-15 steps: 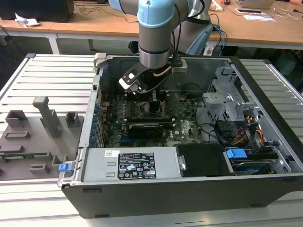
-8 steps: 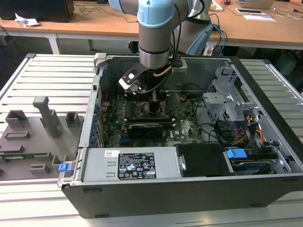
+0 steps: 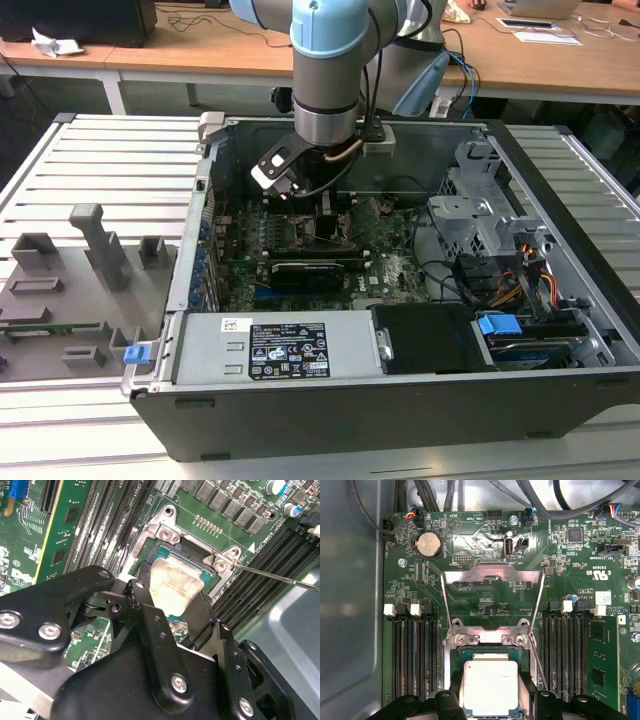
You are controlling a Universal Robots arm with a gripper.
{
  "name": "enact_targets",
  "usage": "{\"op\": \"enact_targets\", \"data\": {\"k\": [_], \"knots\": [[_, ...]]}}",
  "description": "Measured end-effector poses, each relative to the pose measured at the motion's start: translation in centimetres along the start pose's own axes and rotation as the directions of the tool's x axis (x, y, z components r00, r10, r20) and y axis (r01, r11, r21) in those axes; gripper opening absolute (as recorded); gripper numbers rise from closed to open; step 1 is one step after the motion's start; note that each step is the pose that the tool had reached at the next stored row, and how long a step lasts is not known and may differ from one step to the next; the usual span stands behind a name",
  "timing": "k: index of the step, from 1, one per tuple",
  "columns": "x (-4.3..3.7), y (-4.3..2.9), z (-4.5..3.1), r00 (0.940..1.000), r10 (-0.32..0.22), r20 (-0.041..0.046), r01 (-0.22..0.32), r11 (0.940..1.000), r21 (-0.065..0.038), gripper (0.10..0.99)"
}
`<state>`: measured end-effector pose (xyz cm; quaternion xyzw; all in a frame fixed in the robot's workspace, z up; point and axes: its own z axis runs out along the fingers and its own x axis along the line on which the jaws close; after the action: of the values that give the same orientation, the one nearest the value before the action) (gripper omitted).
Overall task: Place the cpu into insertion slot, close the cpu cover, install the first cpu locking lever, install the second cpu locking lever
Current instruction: 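Place the cpu into insertion slot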
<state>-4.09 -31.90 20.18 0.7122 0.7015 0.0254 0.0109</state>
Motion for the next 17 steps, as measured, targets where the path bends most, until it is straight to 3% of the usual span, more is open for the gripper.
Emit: {"op": "enact_targets", "data": {"k": [7, 8, 17], "knots": [[0.01, 0.00, 0.00, 1.0000, 0.002, 0.0001, -0.002, 1.0000, 0.000, 0.537], [0.01, 0.00, 0.00, 1.0000, 0.002, 0.0001, -0.002, 1.0000, 0.000, 0.596], [0.02, 0.02, -0.40, 1.0000, 0.003, -0.0003, -0.003, 1.0000, 0.000, 0.596]]}}
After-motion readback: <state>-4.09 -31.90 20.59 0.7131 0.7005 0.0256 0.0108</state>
